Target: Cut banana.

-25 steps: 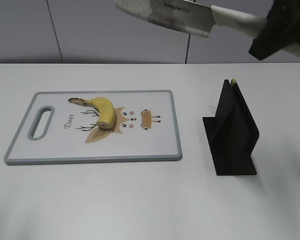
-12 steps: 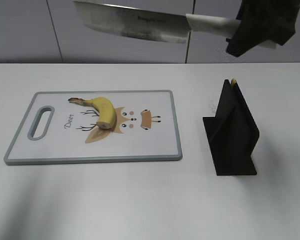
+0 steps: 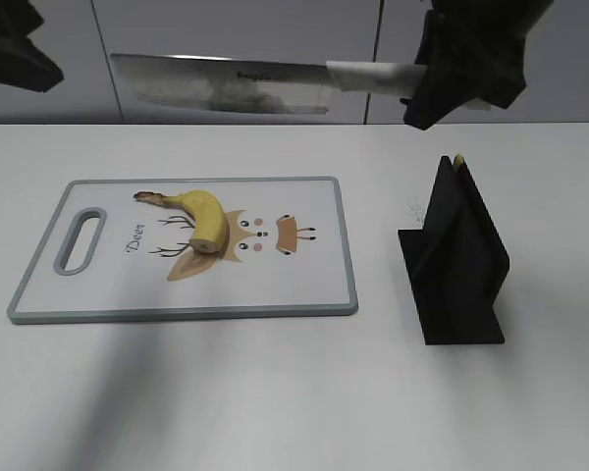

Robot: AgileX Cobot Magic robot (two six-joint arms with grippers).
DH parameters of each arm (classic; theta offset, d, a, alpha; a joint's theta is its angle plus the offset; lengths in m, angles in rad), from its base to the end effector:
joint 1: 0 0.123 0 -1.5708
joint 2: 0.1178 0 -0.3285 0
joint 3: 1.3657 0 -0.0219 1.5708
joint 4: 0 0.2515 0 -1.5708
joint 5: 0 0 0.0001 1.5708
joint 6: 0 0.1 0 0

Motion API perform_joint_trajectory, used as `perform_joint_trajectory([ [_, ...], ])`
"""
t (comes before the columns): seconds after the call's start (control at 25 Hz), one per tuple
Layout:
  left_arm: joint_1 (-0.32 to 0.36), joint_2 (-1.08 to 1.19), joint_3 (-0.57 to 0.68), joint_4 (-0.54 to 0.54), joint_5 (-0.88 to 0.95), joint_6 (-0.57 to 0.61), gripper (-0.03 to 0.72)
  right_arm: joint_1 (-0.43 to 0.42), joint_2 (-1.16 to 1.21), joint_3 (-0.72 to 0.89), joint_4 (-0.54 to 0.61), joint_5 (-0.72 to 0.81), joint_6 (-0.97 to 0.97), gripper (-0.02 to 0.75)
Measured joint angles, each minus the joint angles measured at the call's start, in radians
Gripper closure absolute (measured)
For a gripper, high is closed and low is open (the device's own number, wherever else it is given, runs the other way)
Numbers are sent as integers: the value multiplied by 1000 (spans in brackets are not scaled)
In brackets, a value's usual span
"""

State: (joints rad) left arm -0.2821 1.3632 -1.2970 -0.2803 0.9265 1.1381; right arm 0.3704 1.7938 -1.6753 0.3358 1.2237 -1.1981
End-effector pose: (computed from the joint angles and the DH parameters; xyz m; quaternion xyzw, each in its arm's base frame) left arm 0.2658 -0.1001 0.4018 0.5776 0.7376 0.0132 0.3494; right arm 0.3551 0.1712 0.3568 -0.6655 0.7115 0.0879 0.2080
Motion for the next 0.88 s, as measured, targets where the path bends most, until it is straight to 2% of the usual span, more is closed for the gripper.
perform_joint_trajectory([
  [0.24,-37,81,-47,19,-1,48,97,52,72,-48,5,-1,-26,567],
  [0.68,-38,179,-49,24,0,68,103,55,175,-159,60,-1,-28,567],
  [0.88,-38,194,-50,27,-26,69,208,57,203,-171,63,-1,-28,567],
])
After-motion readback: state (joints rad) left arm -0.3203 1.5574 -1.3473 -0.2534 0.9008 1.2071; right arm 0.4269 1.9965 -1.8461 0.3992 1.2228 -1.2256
